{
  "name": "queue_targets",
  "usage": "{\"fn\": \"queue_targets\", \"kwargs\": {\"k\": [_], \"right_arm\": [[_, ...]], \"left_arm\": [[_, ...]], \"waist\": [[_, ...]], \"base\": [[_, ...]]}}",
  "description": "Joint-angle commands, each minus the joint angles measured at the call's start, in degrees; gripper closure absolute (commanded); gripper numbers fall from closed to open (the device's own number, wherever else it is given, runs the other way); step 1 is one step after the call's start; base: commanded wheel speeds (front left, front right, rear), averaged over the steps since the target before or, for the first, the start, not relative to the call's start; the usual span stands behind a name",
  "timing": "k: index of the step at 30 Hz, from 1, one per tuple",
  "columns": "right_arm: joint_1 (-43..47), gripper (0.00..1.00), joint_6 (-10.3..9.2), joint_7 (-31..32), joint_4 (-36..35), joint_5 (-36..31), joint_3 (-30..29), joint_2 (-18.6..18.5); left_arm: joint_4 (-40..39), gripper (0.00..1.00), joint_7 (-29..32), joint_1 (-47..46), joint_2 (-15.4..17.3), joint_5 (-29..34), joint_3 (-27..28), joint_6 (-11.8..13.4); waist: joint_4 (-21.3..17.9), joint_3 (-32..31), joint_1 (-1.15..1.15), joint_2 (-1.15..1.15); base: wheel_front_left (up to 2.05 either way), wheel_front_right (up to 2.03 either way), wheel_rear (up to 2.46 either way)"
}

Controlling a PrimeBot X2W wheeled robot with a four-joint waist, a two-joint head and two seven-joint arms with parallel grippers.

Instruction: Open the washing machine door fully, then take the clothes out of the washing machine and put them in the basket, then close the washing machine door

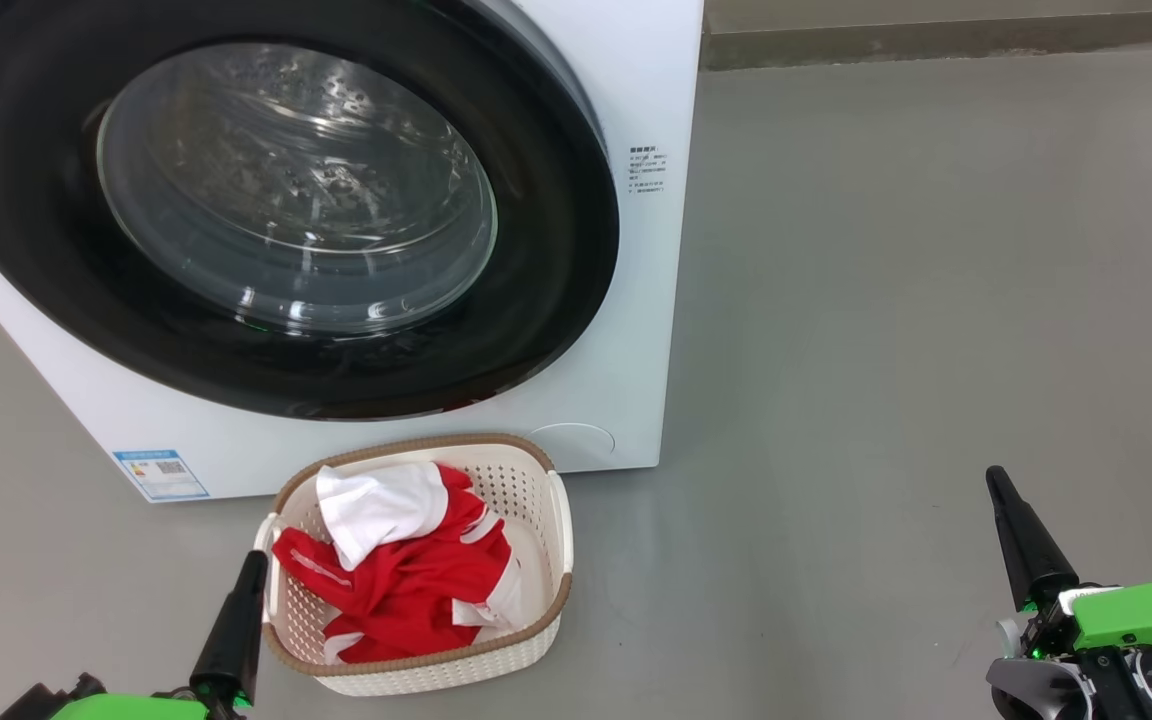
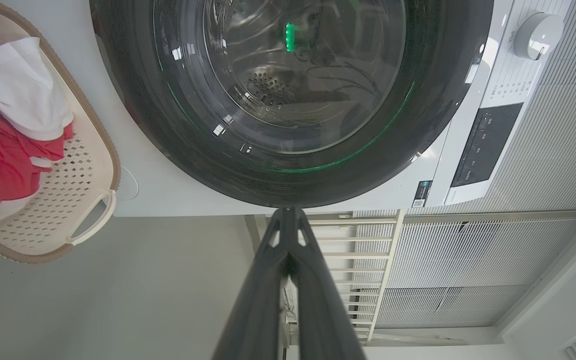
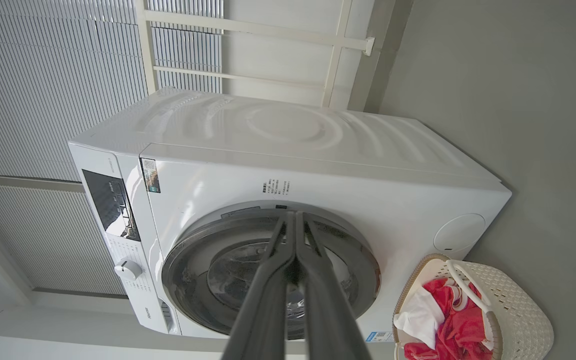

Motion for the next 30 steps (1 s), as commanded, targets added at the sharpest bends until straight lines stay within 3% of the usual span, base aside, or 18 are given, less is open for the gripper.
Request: {"fn": "queue_targets", "kwargs": {"k": [1, 30], "right_arm": [[-2.38, 1.0, 0.02, 0.29, -1.7, 0.05, 0.97, -0.75], [-2.41, 1.0, 0.02, 0.52, -1.69, -0.19, 0.68, -0.54]], "left_arm": [[-1.15, 1.0, 0.37, -2.3, 0.62, -0.22, 2.11, -0.4], [-1.14, 1.0, 0.58, -2.32, 0.43, 0.0, 2.37, -0.4]], "waist": [[0.0, 0.0, 0.0, 0.0], [0.0, 0.0, 0.0, 0.0]], "base": [[0.0, 0.0, 0.0], [0.0, 0.0, 0.0]]}}
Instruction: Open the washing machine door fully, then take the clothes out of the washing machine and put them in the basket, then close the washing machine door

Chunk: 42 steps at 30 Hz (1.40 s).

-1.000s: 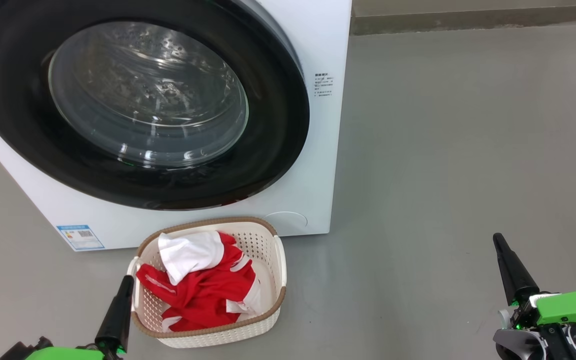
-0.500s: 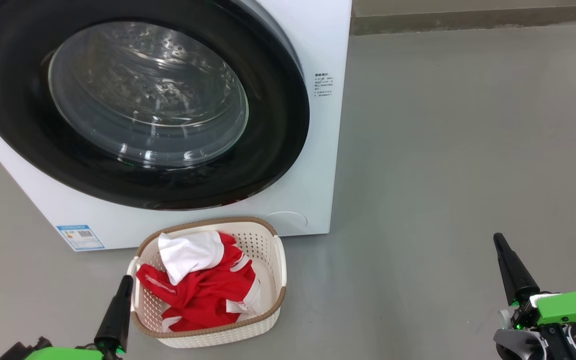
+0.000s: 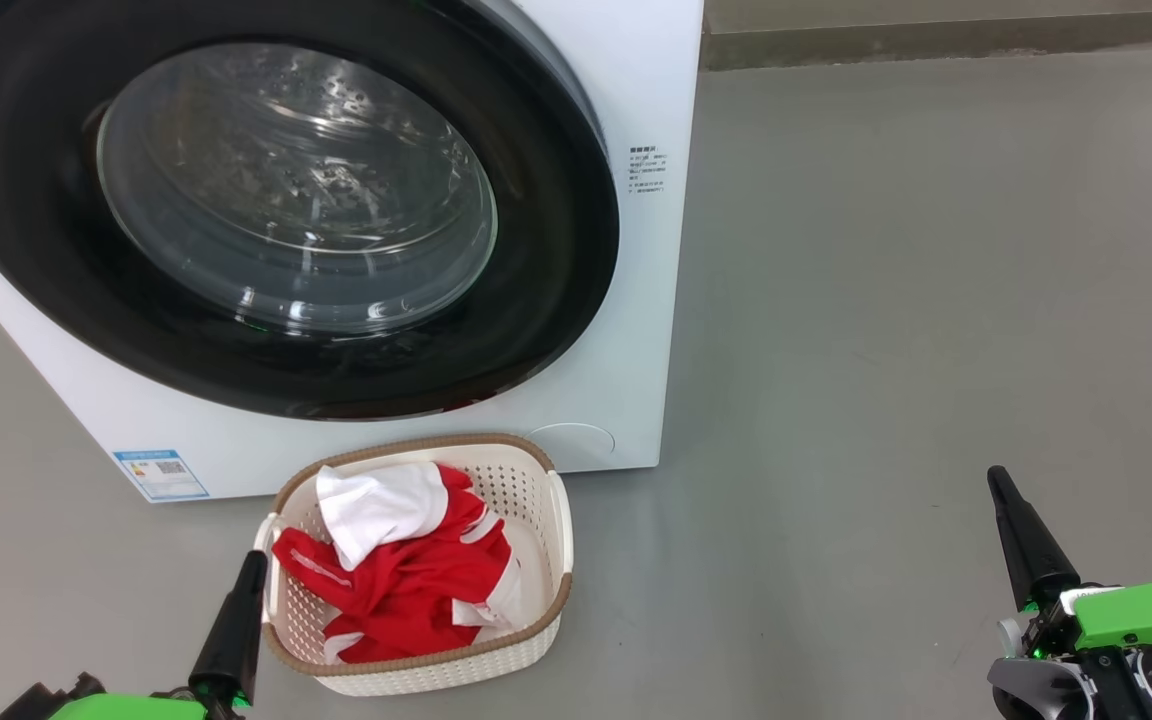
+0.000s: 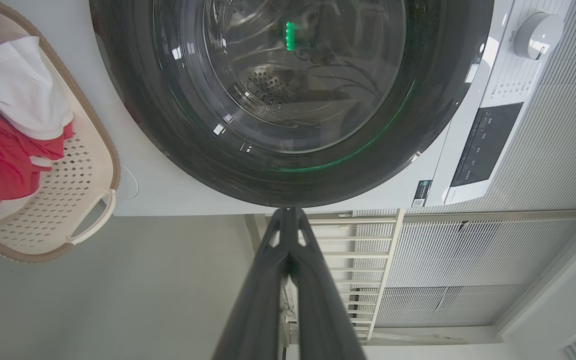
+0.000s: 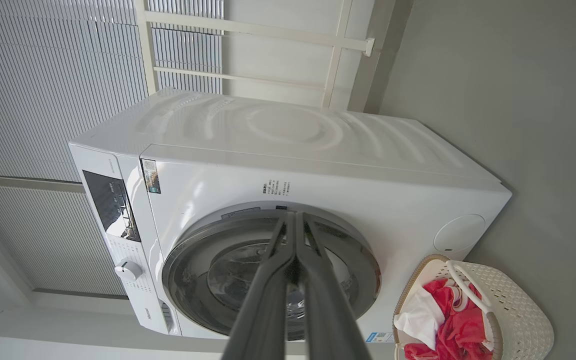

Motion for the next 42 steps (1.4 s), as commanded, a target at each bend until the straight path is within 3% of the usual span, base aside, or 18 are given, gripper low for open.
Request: {"fn": "queue_targets", "kwargs": {"k": [1, 42], "right_arm": [[-2.41, 1.0, 0.02, 0.44, -1.69, -0.18, 0.84, -0.57], [-2.43, 1.0, 0.02, 0.65, -1.67, -0.4, 0.58, -0.39]], "left_arm": [[-1.14, 1.0, 0.17, -2.32, 0.47, 0.0, 2.13, -0.4], [-1.14, 1.0, 0.36, -2.34, 0.31, 0.2, 2.36, -0.4]], "waist": [[0.0, 0.0, 0.0, 0.0], [0.0, 0.0, 0.0, 0.0]], "base": [[0.0, 0.0, 0.0], [0.0, 0.0, 0.0]]}}
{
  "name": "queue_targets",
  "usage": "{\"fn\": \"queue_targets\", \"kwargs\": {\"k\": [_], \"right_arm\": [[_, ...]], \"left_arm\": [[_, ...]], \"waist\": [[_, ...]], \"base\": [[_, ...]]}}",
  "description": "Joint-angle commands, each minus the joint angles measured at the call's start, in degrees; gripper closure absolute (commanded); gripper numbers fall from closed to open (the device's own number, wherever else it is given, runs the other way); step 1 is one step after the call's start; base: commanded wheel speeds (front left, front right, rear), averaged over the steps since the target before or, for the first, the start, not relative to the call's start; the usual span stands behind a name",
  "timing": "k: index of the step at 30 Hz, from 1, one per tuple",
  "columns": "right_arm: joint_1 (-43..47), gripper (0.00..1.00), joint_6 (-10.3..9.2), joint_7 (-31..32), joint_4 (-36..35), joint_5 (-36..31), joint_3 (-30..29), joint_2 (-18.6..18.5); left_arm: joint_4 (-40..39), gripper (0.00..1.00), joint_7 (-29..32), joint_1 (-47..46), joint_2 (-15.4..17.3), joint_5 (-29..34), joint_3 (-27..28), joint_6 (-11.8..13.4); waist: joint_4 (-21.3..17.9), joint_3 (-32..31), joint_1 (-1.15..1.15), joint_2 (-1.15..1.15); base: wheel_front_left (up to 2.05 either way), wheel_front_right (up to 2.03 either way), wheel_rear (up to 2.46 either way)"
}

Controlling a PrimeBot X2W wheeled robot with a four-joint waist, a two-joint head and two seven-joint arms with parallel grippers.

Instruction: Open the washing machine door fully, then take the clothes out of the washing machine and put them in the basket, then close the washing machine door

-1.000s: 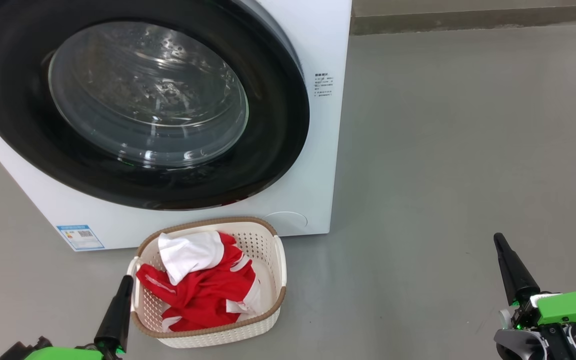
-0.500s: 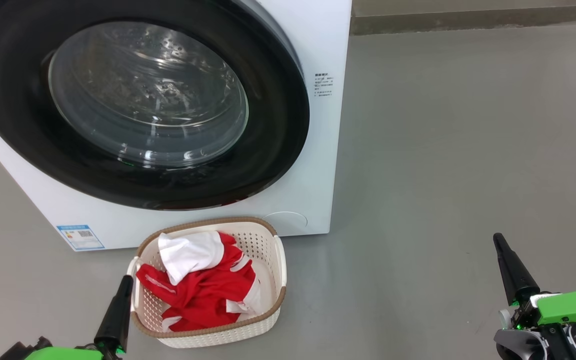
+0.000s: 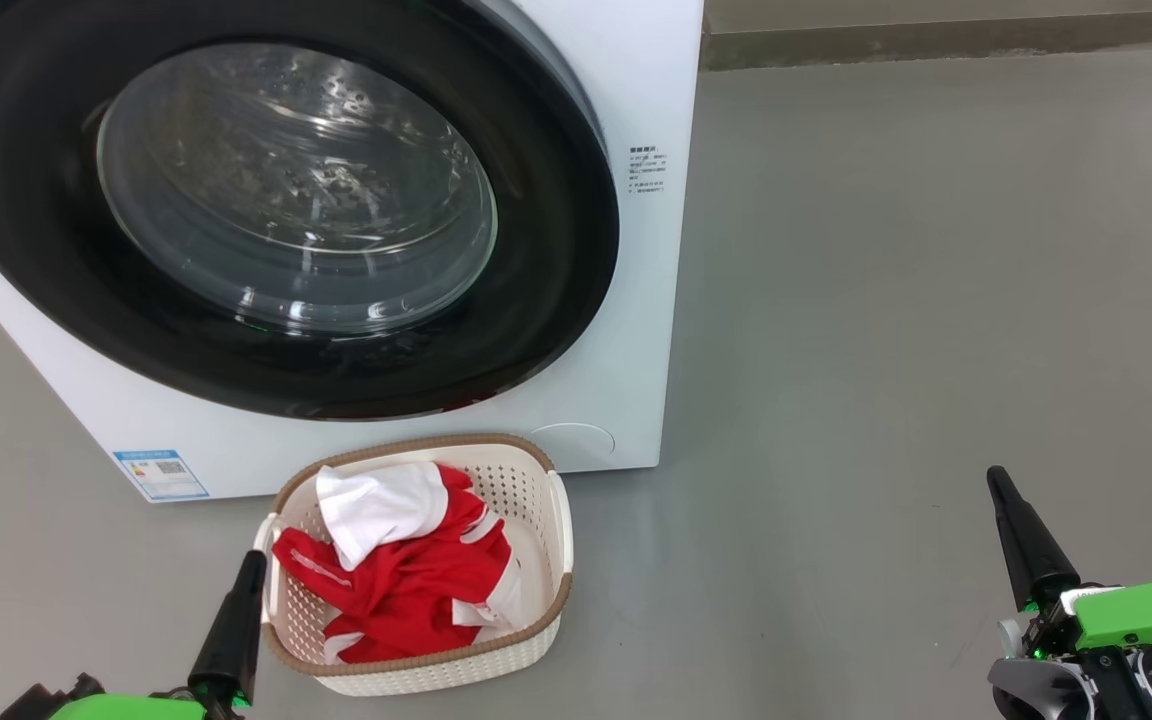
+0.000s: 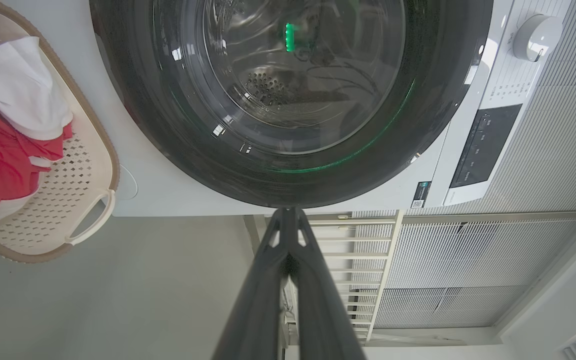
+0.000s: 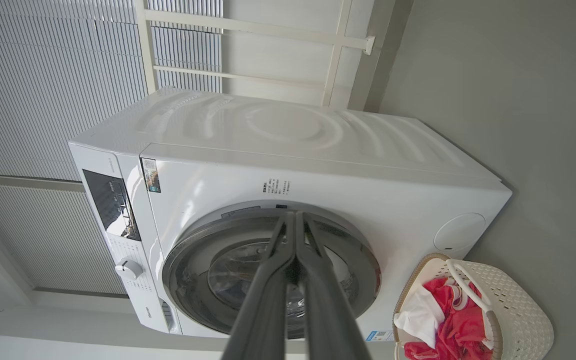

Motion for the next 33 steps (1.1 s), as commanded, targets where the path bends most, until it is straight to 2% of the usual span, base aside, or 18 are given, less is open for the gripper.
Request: {"fn": "queue_targets", "kwargs": {"k": [1, 33], "right_arm": [[-2.43, 1.0, 0.02, 0.22, -1.67, -0.39, 0.77, -0.42], [-2.44, 1.0, 0.02, 0.32, -1.67, -0.49, 0.65, -0.34]], "left_arm": [[-1.15, 1.0, 0.33, -2.34, 0.5, 0.19, 2.14, -0.4], [-1.15, 1.0, 0.41, -2.35, 0.43, 0.28, 2.24, -0.4]], "waist": [[0.0, 0.0, 0.0, 0.0], [0.0, 0.0, 0.0, 0.0]], "base": [[0.0, 0.0, 0.0], [0.0, 0.0, 0.0]]}}
